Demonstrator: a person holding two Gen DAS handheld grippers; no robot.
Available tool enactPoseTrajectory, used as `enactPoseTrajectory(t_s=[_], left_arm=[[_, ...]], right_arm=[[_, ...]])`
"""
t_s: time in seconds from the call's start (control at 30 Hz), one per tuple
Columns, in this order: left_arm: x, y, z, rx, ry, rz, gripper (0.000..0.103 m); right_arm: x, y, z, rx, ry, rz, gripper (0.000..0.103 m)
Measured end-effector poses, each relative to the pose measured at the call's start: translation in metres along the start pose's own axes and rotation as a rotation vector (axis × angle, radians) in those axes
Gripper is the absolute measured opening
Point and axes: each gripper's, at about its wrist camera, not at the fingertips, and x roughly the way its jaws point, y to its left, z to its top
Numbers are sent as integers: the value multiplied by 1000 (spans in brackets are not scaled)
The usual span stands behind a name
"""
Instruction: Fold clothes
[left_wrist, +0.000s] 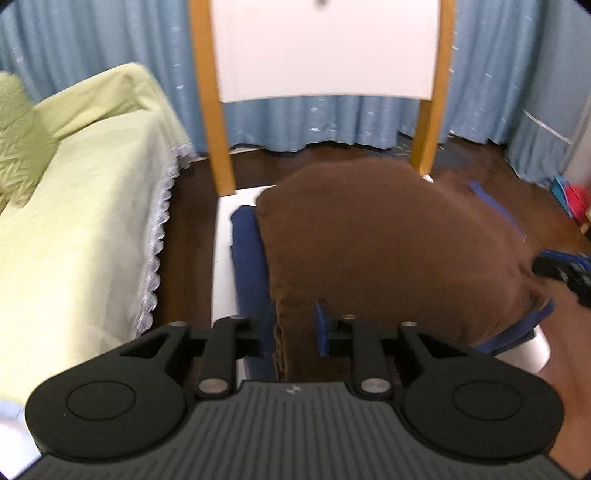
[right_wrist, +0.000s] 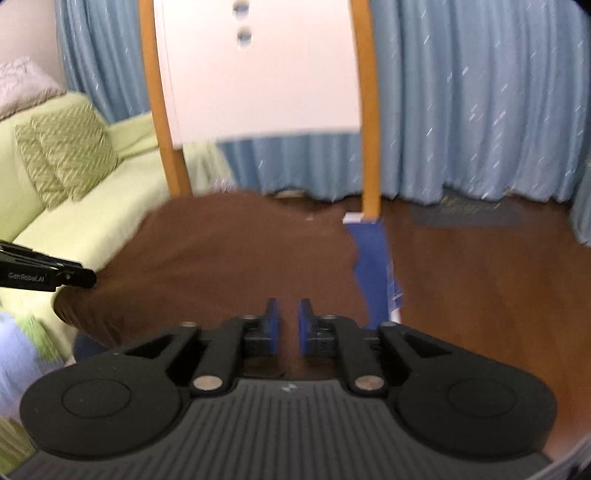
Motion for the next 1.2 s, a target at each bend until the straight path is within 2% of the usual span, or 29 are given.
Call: enactPoseTrajectory(t_s=[0.07,0.13,0.2,0.33,0.5,0.77,1.03,1.2], left_arm=[[-15,-4,0,-43,35,14,54],[-37,-12,-1,-87,84,63,54],[-60,-20,-7,-109,136,90,55],[-93,-27,-21,-145,170,62,55],[-125,-33,-46,-180,164,106,55],[-170,-51,-77,-216,151,133,55],[-243,-73,-109,-238,159,145,55],[-286,-86,-127,-236,149,162,55]], right_arm=[[-20,7,1,26,-1,-14,52],[-46,16,3,80,13,-39,65],[-67,23,4,134,27,-65,85],[-105,42,7,206,27,-58,102],[-136,59,4,162,35,-97,101],[-185,59,-11,148,-1,-73,102],[-250,57,-5,91,76,-134,102],[-280,53,0,92,112,-140,102]])
